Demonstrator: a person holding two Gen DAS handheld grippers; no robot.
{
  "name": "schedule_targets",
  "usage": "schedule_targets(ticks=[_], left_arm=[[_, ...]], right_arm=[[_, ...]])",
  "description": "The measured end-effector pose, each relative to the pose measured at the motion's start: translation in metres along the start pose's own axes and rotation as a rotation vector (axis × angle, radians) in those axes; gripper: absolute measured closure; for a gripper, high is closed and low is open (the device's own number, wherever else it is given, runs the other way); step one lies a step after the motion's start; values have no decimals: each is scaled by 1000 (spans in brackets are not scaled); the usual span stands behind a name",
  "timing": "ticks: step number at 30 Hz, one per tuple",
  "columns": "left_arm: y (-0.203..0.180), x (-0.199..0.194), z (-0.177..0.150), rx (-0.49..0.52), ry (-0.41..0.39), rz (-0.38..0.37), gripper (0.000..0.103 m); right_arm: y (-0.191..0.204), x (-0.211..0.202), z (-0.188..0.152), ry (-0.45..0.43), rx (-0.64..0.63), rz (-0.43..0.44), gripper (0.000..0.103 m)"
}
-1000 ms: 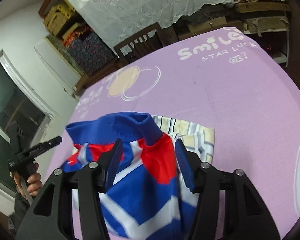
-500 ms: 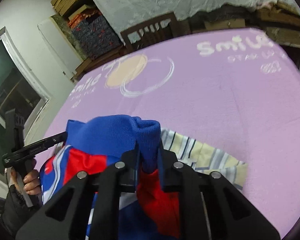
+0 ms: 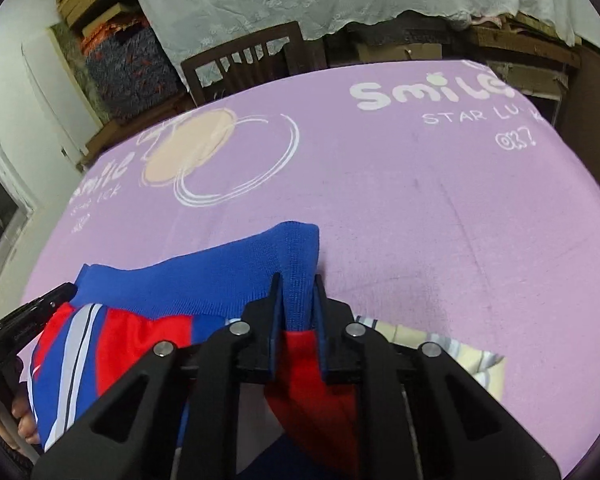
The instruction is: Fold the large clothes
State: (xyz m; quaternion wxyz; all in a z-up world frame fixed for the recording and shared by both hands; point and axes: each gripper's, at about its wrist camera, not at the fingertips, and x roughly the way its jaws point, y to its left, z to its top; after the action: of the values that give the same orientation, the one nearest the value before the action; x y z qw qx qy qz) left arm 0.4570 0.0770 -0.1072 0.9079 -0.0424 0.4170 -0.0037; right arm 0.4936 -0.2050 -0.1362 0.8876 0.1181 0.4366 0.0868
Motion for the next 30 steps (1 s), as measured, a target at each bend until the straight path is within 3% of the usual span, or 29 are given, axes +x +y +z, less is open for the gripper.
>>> schedule_targets(ticks=[1,3,5,6,8,12,15,17,20,23,26,30], left_arm=[[0,0,-2,7,-1,9,94],[-1,0,-2,14,2,21,92],[3,-6,-2,-12,17,6,85],[5,-12,-1,-27,15,1,74],[9,-35,-1,-51,-17,-39,69],[-6,-86,-4,-17,-90,-114,65],[-33,-113,-23,62,-114,-171,56],[-49,-116,-36,104,-109,-159,54],[-63,-102,-55,131,-59,-134,54],[-64,-76,-74,151,0,-100,52],[-65,-68,-84,169,-8,-82,52],[-65,-66,-88,178,-21,-63,52]], right_arm=[[-3,1,0,0,15,7,87],[-12,3,0,10,64,4,67],[-27,1,1,26,143,88,67],[-34,-4,1,37,184,118,67],[-34,-21,0,17,189,119,64],[3,-80,-11,-80,47,138,71],[38,-108,-30,-99,-45,216,74],[60,-115,-46,-85,-96,251,74],[80,-110,-68,-37,-116,270,74],[84,-91,-87,32,-109,234,75],[73,-72,-101,85,-81,213,86],[54,-66,-105,82,-25,289,92]])
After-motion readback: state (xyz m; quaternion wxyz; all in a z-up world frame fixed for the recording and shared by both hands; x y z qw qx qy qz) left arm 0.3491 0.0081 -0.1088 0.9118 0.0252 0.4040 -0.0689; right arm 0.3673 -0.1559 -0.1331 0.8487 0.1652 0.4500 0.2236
